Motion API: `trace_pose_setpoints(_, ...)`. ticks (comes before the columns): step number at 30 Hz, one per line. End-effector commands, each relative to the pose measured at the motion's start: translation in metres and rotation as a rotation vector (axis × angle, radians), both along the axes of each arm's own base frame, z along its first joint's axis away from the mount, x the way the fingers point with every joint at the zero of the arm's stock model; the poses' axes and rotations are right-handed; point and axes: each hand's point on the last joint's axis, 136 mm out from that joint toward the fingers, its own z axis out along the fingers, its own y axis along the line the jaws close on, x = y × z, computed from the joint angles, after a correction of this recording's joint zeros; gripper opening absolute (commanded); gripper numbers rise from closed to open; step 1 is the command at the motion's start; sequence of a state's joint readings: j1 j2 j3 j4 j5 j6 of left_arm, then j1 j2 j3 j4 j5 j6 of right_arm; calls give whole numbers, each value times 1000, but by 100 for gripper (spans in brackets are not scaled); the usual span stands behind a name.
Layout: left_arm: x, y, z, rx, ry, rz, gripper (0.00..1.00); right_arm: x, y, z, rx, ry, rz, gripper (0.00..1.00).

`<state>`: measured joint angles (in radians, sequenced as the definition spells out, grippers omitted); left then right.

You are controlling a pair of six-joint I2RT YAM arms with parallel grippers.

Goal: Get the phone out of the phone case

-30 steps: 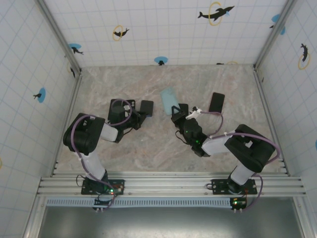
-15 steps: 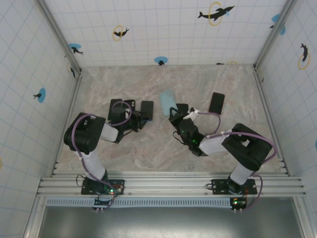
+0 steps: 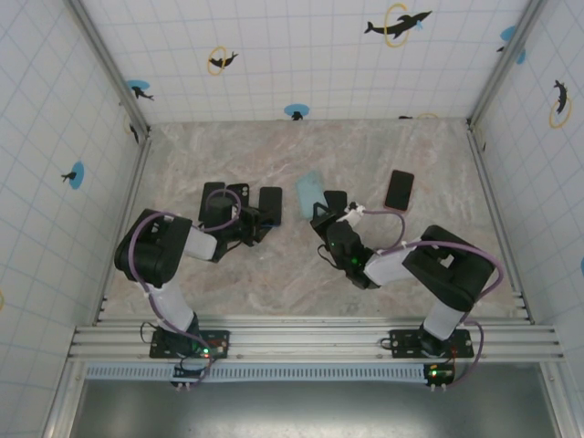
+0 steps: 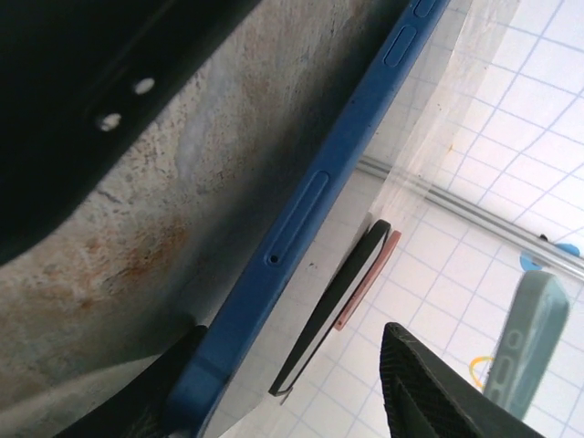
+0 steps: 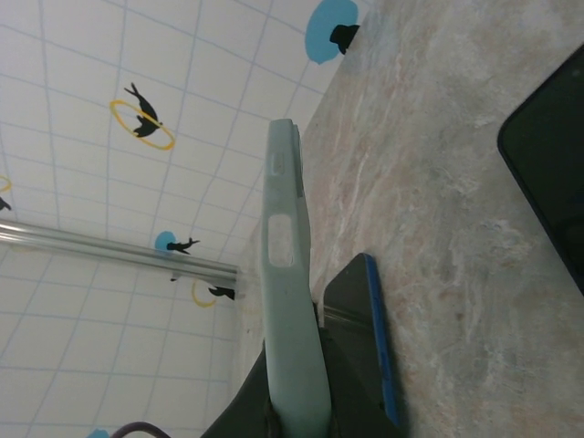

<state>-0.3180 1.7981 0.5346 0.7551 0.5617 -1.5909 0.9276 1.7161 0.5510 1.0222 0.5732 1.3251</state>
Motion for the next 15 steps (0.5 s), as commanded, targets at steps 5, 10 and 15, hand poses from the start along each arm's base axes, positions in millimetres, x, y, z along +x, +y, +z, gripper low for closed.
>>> trace_pose_setpoints(5, -4, 3, -8, 29, 98, -6, 55, 9, 7, -6, 16, 32, -59, 0)
trace_pose_setpoints(10, -8, 0, -4, 10, 121, -26, 60, 13, 15, -26, 74, 105, -55, 0)
trace_pose_setpoints(15, -14, 3, -4, 19, 123, -31, 61, 18, 21, -35, 91, 130, -53, 0)
